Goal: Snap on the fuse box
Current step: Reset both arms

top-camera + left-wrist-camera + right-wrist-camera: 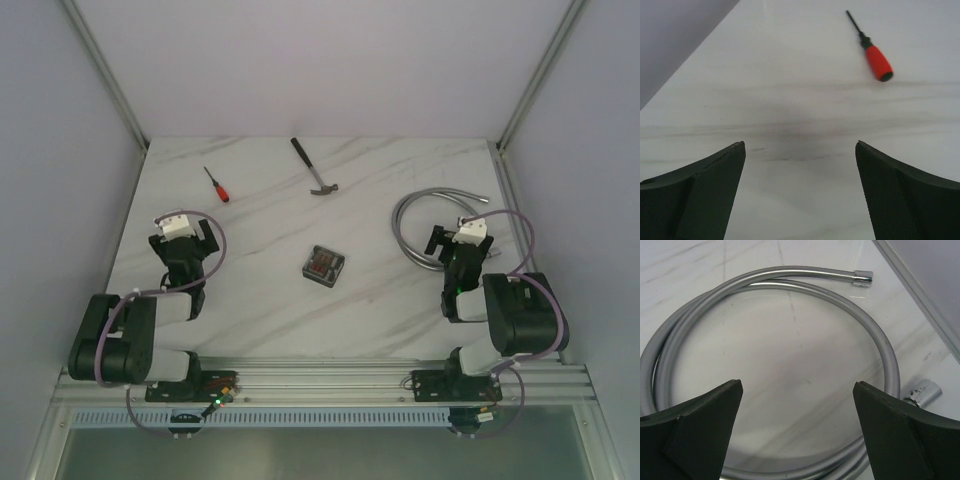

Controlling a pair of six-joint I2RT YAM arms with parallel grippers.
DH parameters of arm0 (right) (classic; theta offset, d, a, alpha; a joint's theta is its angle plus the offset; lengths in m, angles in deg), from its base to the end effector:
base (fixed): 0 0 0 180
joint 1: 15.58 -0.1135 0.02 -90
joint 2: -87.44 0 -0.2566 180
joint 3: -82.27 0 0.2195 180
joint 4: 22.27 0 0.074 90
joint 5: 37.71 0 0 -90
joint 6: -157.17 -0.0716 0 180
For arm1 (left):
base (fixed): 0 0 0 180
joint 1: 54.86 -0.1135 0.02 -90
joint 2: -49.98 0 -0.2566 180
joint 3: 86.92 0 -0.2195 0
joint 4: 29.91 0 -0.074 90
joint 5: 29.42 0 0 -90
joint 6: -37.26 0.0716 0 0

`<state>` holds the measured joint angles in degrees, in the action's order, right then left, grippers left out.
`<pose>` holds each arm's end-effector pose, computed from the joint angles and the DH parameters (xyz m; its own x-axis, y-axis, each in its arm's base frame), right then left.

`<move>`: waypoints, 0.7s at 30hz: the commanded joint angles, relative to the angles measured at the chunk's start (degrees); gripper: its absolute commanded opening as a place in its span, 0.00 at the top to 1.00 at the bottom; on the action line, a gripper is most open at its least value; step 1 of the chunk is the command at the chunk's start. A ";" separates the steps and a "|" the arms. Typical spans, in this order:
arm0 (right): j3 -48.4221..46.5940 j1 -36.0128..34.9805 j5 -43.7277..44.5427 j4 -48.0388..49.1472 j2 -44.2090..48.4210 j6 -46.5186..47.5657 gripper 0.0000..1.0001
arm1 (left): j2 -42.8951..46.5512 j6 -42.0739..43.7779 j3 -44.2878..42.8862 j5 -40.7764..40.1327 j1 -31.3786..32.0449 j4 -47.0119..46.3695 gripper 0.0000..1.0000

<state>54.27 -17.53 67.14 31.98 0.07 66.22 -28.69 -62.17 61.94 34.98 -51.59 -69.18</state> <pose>0.2632 -0.0094 0.1682 -0.0855 0.0131 -0.9963 0.2237 0.9746 -0.0064 0.2563 0.0163 0.1833 -0.0800 -0.1434 -0.9864 -0.3939 0.9136 -0.1009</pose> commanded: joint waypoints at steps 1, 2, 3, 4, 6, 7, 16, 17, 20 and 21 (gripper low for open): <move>-1.31 0.46 -2.84 3.50 -0.03 0.91 0.00 | -1.11 4.33 -1.57 9.46 -0.81 -3.35 0.00; -1.31 0.48 -2.92 3.39 0.00 0.95 0.00 | -1.22 4.29 -1.68 9.95 -1.01 -3.30 0.00; -1.31 0.49 -2.98 3.46 0.02 0.93 0.00 | -0.87 4.08 -1.20 9.97 -1.24 -4.17 0.00; -1.29 0.51 -2.96 3.38 0.03 0.95 0.00 | -0.06 3.69 0.14 9.54 -1.51 -5.76 0.00; -1.26 0.49 -2.98 3.41 0.01 0.95 0.00 | 0.77 2.56 3.68 8.18 -2.80 -13.11 0.00; -1.30 0.54 -2.99 3.42 0.05 0.93 0.00 | -1.14 1.52 5.19 8.87 -4.03 -16.77 0.00; -1.31 0.58 -2.98 3.39 0.03 0.95 0.00 | -11.54 9.74 5.93 22.16 -2.87 -28.84 0.00; -1.31 0.52 -2.99 3.40 0.01 0.95 0.00 | -10.38 11.80 4.79 25.06 -2.05 -24.70 0.00; -1.30 0.55 -2.96 3.39 0.02 0.95 0.00 | -10.71 8.80 2.23 16.76 -1.64 -19.83 0.00; -1.31 0.53 -2.98 3.42 0.01 0.94 0.00 | -9.61 8.29 1.58 15.62 -1.55 -17.25 0.00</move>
<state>54.14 -17.38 64.48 32.06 0.07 66.39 -38.92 -54.74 65.87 53.21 -53.34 -85.84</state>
